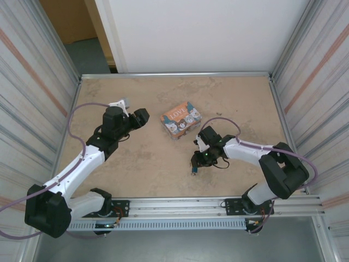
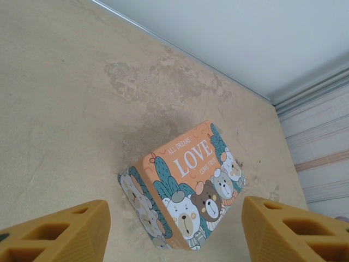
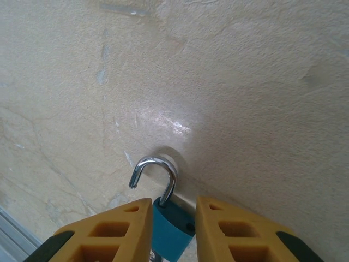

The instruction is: Unlock the padlock with the key

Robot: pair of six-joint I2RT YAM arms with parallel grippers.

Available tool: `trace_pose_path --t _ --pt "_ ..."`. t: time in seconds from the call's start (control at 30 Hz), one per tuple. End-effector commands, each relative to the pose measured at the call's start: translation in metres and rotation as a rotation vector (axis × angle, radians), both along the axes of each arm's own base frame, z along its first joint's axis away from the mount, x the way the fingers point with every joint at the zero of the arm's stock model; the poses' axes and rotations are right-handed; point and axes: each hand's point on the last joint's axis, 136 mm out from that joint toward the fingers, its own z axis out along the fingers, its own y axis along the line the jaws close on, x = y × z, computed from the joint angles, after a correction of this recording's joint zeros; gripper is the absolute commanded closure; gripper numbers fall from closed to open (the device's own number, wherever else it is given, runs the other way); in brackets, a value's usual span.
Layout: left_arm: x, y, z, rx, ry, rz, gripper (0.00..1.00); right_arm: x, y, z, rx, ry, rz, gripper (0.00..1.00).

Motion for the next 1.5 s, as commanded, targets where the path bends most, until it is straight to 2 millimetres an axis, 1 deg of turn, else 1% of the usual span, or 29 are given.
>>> trace_pose_path --t 0.0,0.3,0.47,0.7,1.0,1.1,1.2,1.3,1.33,1.47 --pt "-0.001 0.006 0.01 -0.008 -0.03 0.02 0.35 0.004 -0.002 0.013 -0.011 -0.03 -0.012 0.72" --pt "-0.003 0.009 0.01 -0.01 -0.029 0.028 0.31 0.011 -0.01 0.035 -0.004 -0.094 -0.034 0.65" --pt "-0.005 0.012 0.012 -0.008 -0.031 0.037 0.3 0.019 -0.017 0.052 0.015 -0.154 -0.058 0.6" --pt "-0.008 0.016 0.014 0.006 -0.038 0.047 0.29 0.029 -0.034 0.078 0.053 -0.23 -0.112 0.54" --pt "-0.016 0.026 0.02 0.043 -0.043 0.067 0.29 0.047 -0.059 0.118 0.129 -0.358 -0.205 0.43" --pt "-0.021 0.03 0.025 0.049 -0.048 0.072 0.28 0.054 -0.068 0.131 0.158 -0.399 -0.241 0.36" --pt "-0.028 0.038 0.03 0.047 -0.057 0.086 0.27 0.059 -0.078 0.147 0.192 -0.459 -0.284 0.25" --pt "-0.034 0.051 0.034 0.055 -0.065 0.118 0.25 0.064 -0.089 0.157 0.204 -0.505 -0.321 0.09" --pt "-0.037 0.056 0.035 0.06 -0.065 0.132 0.24 0.065 -0.094 0.161 0.206 -0.52 -0.335 0.01" --pt "-0.048 0.077 0.039 0.066 -0.078 0.188 0.23 0.071 -0.108 0.175 0.257 -0.566 -0.389 0.01"
